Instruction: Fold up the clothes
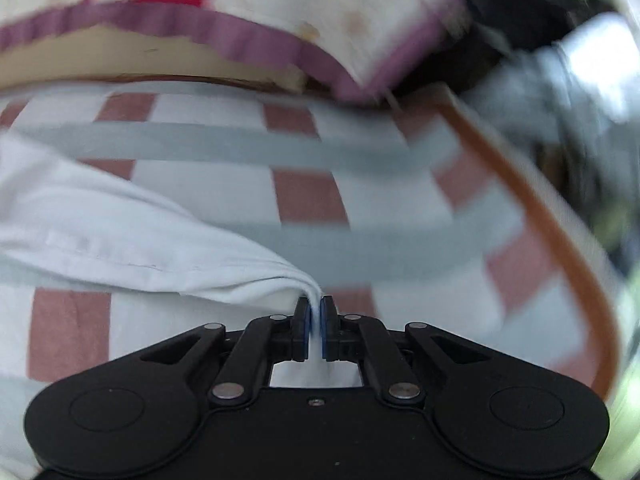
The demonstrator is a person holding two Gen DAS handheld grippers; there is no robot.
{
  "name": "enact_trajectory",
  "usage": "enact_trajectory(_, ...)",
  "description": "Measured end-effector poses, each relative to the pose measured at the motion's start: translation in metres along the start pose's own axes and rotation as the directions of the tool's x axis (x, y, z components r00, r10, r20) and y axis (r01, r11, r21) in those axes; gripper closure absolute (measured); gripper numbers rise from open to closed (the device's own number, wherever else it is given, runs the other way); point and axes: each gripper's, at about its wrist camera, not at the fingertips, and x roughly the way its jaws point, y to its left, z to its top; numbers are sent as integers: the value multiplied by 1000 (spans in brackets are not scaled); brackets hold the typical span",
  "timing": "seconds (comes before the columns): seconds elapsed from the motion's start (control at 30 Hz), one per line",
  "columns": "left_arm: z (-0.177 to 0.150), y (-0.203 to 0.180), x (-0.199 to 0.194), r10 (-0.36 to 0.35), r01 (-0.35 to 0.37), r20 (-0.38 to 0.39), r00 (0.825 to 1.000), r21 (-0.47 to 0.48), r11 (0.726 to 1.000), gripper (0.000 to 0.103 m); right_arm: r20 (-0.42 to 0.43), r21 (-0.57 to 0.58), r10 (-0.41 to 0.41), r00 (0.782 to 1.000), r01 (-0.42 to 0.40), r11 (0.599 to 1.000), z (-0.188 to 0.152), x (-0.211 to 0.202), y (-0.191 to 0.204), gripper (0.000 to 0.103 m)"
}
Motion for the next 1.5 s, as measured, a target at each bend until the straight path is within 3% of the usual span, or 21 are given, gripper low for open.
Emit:
enact_trajectory(0.07, 5, -2, 7, 13, -13, -1, 1000, 21, 1000, 47, -1, 179, 2, 1000, -2, 984, -11, 0, -21, 91)
enact_trajectory(0.13, 10, -1, 15, 21, -20, -9, 1000, 24, 1000, 46, 8, 346, -4, 1000, 1, 938, -20, -2, -41, 78)
enact_trajectory(0.2, 15, 0, 23, 28, -27, -16, 999, 26, 999, 46, 30, 470, 26, 999, -37, 882, -31, -9, -55, 77)
enact_trajectory(0.27, 20, 1, 32, 35, -34, -24, 999, 29, 999, 67, 63, 549, 79, 995, -101, 830, -39, -16, -60, 72)
enact_trajectory(0.3, 22, 3, 34, 35, -34, -28, 999, 20, 999, 95, 83, 583, 108, 991, -136, 801, -43, -20, -62, 70)
enact_trajectory(0.33, 24, 9, 32, 22, -23, -27, 999, -13, 1000, 99, 116, 609, 153, 981, -192, 770, -46, -22, -63, 65)
enact_trajectory(0.37, 26, 16, 27, 4, -4, -11, 1000, -58, 998, 99, 157, 630, 209, 965, -261, 731, -49, -23, -62, 57)
enact_trajectory(0.43, 28, 32, 7, -11, 19, 53, 999, -153, 988, 99, 224, 645, 347, 911, -405, 648, -55, -20, -58, 46)
enact_trajectory(0.47, 27, 40, -4, -11, 28, 85, 996, -203, 979, 99, 231, 651, 402, 886, -448, 613, -56, -17, -55, 46)
enact_trajectory(0.6, 14, 81, -39, 20, 52, 174, 985, -398, 916, 99, 242, 688, 499, 832, -510, 516, -57, 4, -43, 46)
enact_trajectory(0.67, 4, 97, -47, 65, 21, 178, 982, -442, 897, 99, 247, 700, 511, 823, -517, 493, -58, 9, -37, 46)
enact_trajectory(0.77, -12, 111, -52, 74, 30, 184, 980, -506, 862, 99, 206, 718, 520, 829, -489, 496, -64, 9, -25, 46)
enact_trajectory(0.87, -22, 110, -57, 104, 7, 185, 977, -516, 857, 99, 175, 731, 525, 833, -467, 498, -75, 9, -17, 46)
enact_trajectory(1.03, -25, 113, -66, 148, -23, 190, 971, -539, 842, 99, 163, 737, 592, 790, -496, 459, -89, 15, -12, 42)
enact_trajectory(1.1, -23, 113, -68, 128, -8, 192, 973, -528, 849, 99, 172, 736, 567, 805, -488, 469, -88, 17, -13, 42)
enact_trajectory(1.2, -19, 108, -70, 80, 30, 199, 977, -496, 868, 99, 210, 722, 474, 855, -462, 515, -80, 23, -11, 43)
enact_trajectory(1.23, -18, 107, -71, 63, 43, 201, 978, -485, 873, 99, 222, 717, 441, 869, -452, 530, -78, 25, -10, 52)
enact_trajectory(1.27, -16, 105, -72, 47, 56, 203, 978, -474, 879, 99, 227, 699, 413, 882, -443, 562, -73, 27, -8, 97)
enact_trajectory(1.37, -12, 101, -74, -2, 95, 208, 978, -441, 892, 99, 197, 430, 354, 914, -405, 807, -27, 20, 10, 95)
enact_trajectory(1.4, -10, 99, -75, -18, 109, 209, 978, -430, 896, 99, 229, 336, 331, 916, -393, 856, -9, 9, 13, 95)
enact_trajectory(1.5, -6, 95, -78, -68, 148, 211, 975, -396, 906, 98, 495, 212, 270, 826, -416, 884, 33, -42, -12, 97)
